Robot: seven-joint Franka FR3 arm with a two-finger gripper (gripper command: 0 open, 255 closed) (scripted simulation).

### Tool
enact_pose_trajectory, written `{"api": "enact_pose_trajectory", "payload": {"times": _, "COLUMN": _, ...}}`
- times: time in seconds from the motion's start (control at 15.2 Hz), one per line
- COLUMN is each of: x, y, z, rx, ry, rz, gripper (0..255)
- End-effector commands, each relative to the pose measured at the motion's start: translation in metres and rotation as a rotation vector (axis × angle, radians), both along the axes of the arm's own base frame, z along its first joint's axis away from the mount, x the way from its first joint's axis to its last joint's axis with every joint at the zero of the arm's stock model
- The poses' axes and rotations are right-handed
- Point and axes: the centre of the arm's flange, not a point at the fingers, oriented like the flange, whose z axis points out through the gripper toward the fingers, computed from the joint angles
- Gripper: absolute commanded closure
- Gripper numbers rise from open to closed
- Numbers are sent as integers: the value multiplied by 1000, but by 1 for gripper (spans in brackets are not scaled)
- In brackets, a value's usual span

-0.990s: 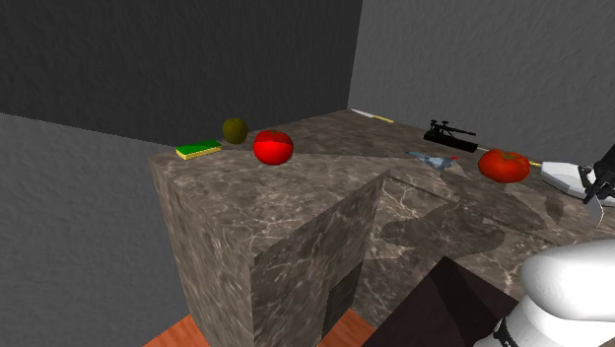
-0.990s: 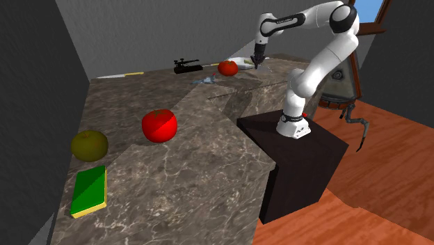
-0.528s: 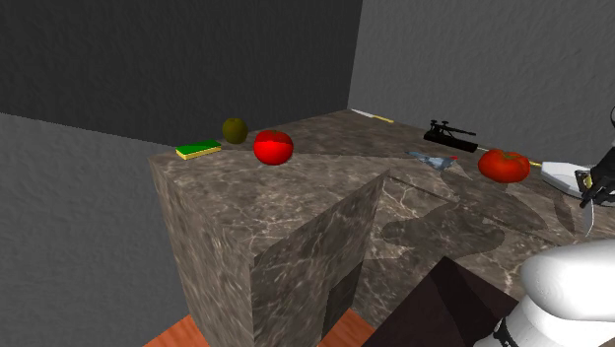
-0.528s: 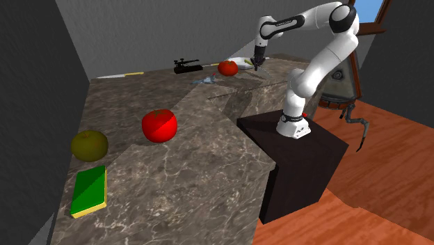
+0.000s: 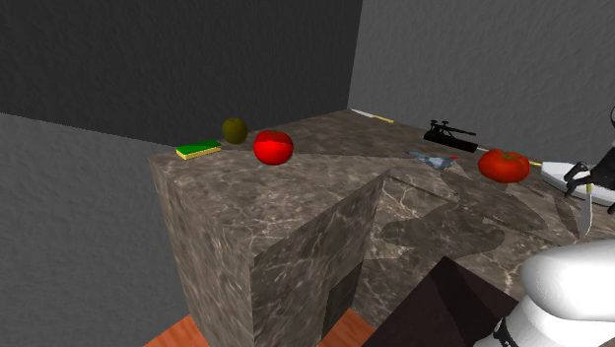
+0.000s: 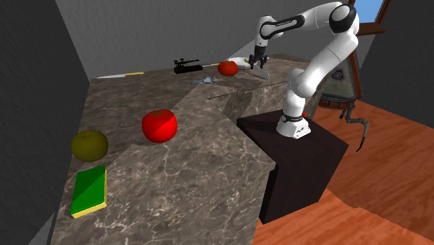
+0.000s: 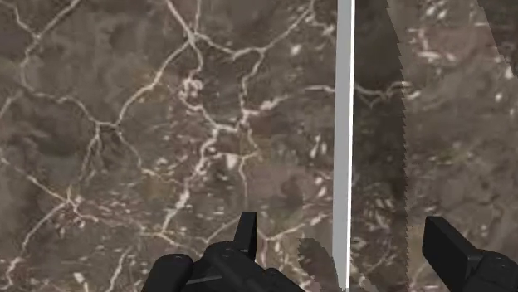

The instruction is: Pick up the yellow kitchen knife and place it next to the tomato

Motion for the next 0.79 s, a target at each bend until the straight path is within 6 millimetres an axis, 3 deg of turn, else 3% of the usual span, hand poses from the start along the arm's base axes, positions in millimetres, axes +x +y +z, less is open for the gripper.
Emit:
{"api": "enact_pose_trajectory", "payload": {"times": 0.0, "x": -1, "y": 0, "z": 13, "rx": 0, "ry": 0, "rz": 0, "gripper": 0}}
{"api": "enact_pose_trajectory", "payload": {"times": 0.2, "x": -3, "y": -1, "z": 50, "rx": 0, "ry": 0, "rz": 0, "gripper": 0}}
{"api": "enact_pose_trajectory", "payload": {"times": 0.73, "x": -3, "y": -1, "z": 50, "rx": 0, "ry": 0, "rz": 0, "gripper": 0}}
